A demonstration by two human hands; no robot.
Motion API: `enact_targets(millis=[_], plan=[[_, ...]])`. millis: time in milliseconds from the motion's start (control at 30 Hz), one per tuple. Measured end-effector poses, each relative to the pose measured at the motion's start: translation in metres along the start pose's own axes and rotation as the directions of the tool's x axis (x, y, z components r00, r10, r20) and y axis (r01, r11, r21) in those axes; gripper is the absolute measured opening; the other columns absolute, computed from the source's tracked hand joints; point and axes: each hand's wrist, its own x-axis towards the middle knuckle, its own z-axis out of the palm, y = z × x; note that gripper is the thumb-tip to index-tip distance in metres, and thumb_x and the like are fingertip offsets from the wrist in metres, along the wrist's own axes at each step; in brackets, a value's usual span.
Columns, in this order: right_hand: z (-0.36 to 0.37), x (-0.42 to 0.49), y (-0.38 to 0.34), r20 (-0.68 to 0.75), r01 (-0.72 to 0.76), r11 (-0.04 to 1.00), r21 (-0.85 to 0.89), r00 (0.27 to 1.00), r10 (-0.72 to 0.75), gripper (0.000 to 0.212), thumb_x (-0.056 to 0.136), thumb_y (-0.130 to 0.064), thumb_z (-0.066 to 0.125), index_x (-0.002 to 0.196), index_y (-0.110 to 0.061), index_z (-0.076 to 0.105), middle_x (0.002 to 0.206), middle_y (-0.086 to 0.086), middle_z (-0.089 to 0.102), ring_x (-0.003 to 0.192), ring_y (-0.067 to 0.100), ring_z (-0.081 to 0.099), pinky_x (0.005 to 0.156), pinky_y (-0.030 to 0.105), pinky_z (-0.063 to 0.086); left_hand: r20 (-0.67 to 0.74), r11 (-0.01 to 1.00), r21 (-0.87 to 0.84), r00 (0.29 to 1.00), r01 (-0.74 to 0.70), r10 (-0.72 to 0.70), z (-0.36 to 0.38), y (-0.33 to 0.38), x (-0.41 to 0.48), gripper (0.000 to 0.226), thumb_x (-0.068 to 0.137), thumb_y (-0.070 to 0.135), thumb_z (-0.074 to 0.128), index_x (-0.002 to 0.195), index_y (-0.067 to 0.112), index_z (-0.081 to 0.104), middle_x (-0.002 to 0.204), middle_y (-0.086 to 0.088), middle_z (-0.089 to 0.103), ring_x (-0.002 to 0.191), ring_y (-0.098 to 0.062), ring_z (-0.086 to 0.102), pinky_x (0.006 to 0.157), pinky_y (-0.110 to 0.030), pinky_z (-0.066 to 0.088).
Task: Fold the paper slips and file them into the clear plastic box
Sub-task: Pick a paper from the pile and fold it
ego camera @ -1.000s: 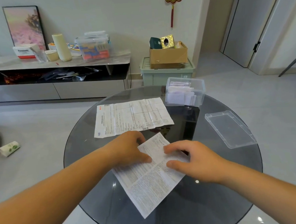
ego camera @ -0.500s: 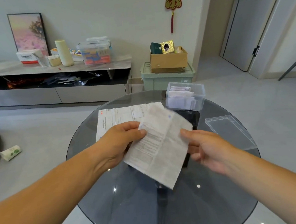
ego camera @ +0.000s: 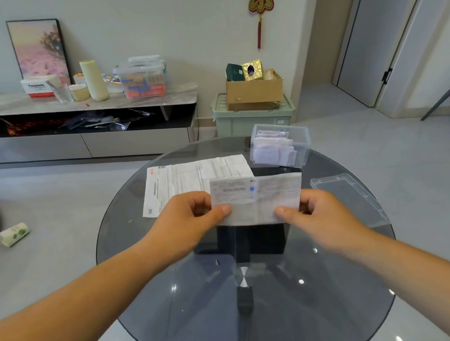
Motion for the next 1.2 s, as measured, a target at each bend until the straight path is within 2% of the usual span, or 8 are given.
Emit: enact_targets(millis=[200, 333, 467, 533, 633, 733, 933, 1200], plan=[[0.001, -0.011, 0.017, 0.210, -0.092, 0.965, -0.245, 0.967, 0.145, 0.022, 0.092, -0.027, 0.072, 0.108, -0.041, 0.068, 0.096, -0.029, 0.072, 0.090, -0.009, 0.067, 0.083, 0.016, 0.055, 0.128, 0.935, 0.353, 0.990, 0.006, -0.055, 0.008, -0.020, -0.016, 0.011, 0.095, 0.038, 0.064, 0.101, 0.032, 0.072, 0.090, 0.018, 0.074, 0.079, 0.003, 0.067, 0.069, -0.016, 0.053], [0.006, -0.010, 0.019, 0.092, -0.161, 0.907, -0.389, 0.973, 0.212, 0.049, 0.086, -0.037, 0.076, 0.126, -0.034, 0.048, 0.076, -0.015, 0.072, 0.070, 0.001, 0.069, 0.061, 0.018, 0.050, 0.064, 0.865, 0.501, 0.996, 0.017, -0.056, 0.017, -0.027, -0.014, 0.018, 0.095, 0.043, 0.063, 0.110, 0.036, 0.057, 0.086, 0.018, 0.066, 0.077, 0.000, 0.064, 0.062, -0.013, 0.049], [0.011, -0.005, 0.021, 0.027, -0.136, 0.830, -0.541, 0.984, 0.179, 0.088, 0.080, -0.045, 0.078, 0.149, -0.038, 0.024, 0.077, -0.009, 0.068, 0.082, 0.010, 0.065, 0.075, 0.032, 0.054, 0.009, 0.835, 0.545, 0.996, 0.073, -0.093, 0.030, -0.031, -0.009, 0.050, 0.088, 0.047, 0.067, 0.124, 0.030, 0.036, 0.107, 0.022, 0.059, 0.092, -0.007, 0.064, 0.065, -0.013, 0.047], [0.012, -0.003, 0.022, 0.045, -0.118, 0.817, -0.565, 0.984, 0.173, 0.077, 0.082, -0.044, 0.077, 0.145, -0.040, 0.033, 0.079, -0.012, 0.064, 0.085, 0.011, 0.063, 0.080, 0.035, 0.055, -0.001, 0.767, 0.642, 1.000, -0.005, 0.008, 0.035, -0.036, -0.009, 0.071, 0.082, 0.051, 0.068, 0.137, 0.032, 0.028, 0.133, 0.012, 0.048, 0.118, -0.016, 0.053, 0.090, -0.028, 0.050], [0.013, -0.002, 0.024, 0.060, -0.117, 0.807, -0.578, 0.981, 0.185, 0.053, 0.085, -0.044, 0.074, 0.130, -0.043, 0.048, 0.082, -0.013, 0.060, 0.085, 0.011, 0.061, 0.071, 0.029, 0.049, 0.175, 0.656, 0.718, 0.972, -0.234, 0.155, 0.036, -0.033, -0.012, 0.066, 0.089, 0.047, 0.059, 0.149, 0.040, 0.032, 0.157, 0.008, 0.021, 0.143, -0.018, 0.021, 0.116, -0.037, 0.023], [0.013, -0.002, 0.026, 0.057, -0.091, 0.810, -0.579, 0.987, 0.151, 0.030, 0.086, -0.043, 0.072, 0.114, -0.042, 0.060, 0.085, -0.012, 0.059, 0.088, 0.011, 0.057, 0.071, 0.028, 0.046, 0.343, 0.652, 0.685, 0.934, -0.325, 0.105, 0.034, -0.034, -0.012, 0.041, 0.101, 0.042, 0.047, 0.143, 0.043, 0.048, 0.161, 0.011, 0.024, 0.147, -0.011, 0.019, 0.120, -0.029, 0.014], [0.030, -0.011, 0.031, 0.075, 0.092, 0.770, -0.632, 0.996, -0.057, 0.028, 0.082, -0.060, 0.069, 0.102, -0.040, 0.065, 0.105, -0.015, 0.040, 0.109, 0.008, 0.033, 0.097, 0.028, 0.031, 0.325, 0.654, 0.700, 0.944, -0.286, 0.066, 0.037, -0.038, -0.008, 0.034, 0.104, 0.044, 0.041, 0.135, 0.051, 0.054, 0.154, 0.015, 0.033, 0.141, -0.008, 0.024, 0.119, -0.033, 0.018], [0.044, -0.008, 0.031, -0.029, -0.066, 0.768, -0.637, 0.998, 0.062, 0.034, 0.078, -0.067, 0.067, 0.091, -0.039, 0.053, 0.107, -0.015, 0.041, 0.110, 0.014, 0.034, 0.088, 0.032, 0.022, 0.244, 0.728, 0.653, 0.968, -0.212, 0.063, 0.043, -0.044, -0.009, 0.030, 0.101, 0.047, 0.048, 0.129, 0.051, 0.059, 0.145, 0.019, 0.032, 0.137, -0.007, 0.023, 0.116, -0.031, 0.014]])
